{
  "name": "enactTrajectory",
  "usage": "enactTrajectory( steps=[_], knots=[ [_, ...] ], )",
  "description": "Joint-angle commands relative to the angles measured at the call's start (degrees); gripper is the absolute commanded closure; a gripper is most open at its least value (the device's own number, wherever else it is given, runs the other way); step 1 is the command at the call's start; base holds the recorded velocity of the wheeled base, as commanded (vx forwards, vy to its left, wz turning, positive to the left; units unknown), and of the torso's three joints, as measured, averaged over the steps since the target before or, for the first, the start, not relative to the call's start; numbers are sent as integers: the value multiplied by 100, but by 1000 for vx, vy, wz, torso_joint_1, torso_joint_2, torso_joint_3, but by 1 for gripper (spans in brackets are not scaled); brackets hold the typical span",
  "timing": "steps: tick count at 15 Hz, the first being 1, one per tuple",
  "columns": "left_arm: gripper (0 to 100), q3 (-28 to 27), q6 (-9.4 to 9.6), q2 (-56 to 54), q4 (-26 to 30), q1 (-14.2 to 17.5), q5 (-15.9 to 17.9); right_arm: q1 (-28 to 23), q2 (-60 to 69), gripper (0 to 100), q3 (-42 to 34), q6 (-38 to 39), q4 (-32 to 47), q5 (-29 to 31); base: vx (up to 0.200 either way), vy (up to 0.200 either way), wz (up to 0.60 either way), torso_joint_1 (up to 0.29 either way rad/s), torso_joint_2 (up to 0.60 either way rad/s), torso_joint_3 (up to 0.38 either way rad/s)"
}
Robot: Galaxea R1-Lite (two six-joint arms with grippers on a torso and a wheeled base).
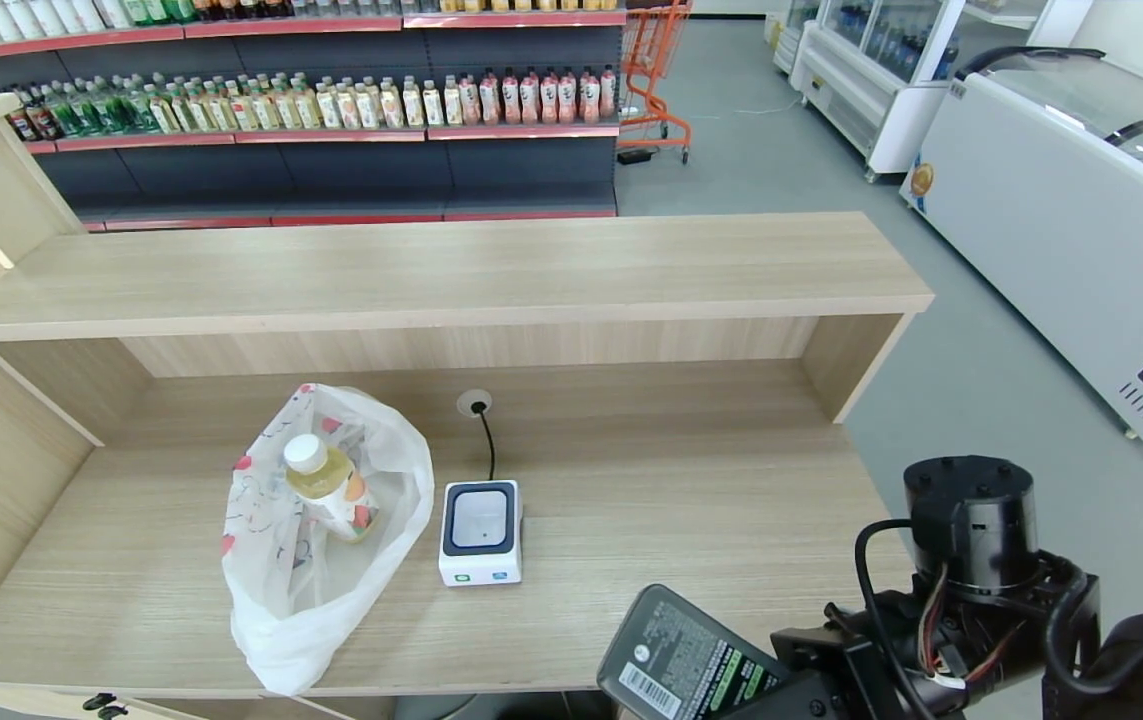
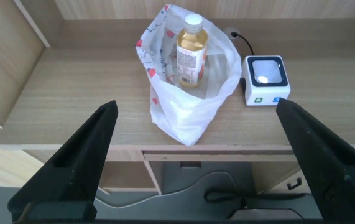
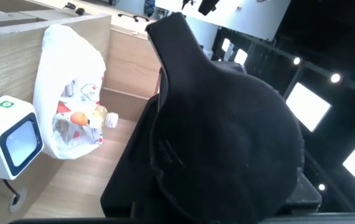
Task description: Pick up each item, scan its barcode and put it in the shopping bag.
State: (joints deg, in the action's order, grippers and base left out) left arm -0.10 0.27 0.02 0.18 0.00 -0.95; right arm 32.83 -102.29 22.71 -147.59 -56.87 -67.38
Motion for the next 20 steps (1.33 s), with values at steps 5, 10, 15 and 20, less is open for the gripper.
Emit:
enactTrajectory(
  steps=[5, 10, 15, 20],
  knots=[
    [0, 1, 0, -2, -1, 0, -2, -5, 7, 100, -4, 11, 0, -3, 0, 0, 0, 0, 0, 0],
    [0, 1, 0, -2, -1, 0, -2, -189, 315, 100, 111, 1329, 159, 111, 0, 0, 0, 0, 0, 0],
    [0, 1, 0, -2, -1, 0, -2, -945, 1510, 100, 23, 4291, 18, 1939, 0, 0, 0, 0, 0, 0],
    [0, 1, 0, -2, -1, 0, -2, -1332, 2126, 100, 93, 8765, 545, 2071, 0, 0, 0, 0, 0, 0]
  ],
)
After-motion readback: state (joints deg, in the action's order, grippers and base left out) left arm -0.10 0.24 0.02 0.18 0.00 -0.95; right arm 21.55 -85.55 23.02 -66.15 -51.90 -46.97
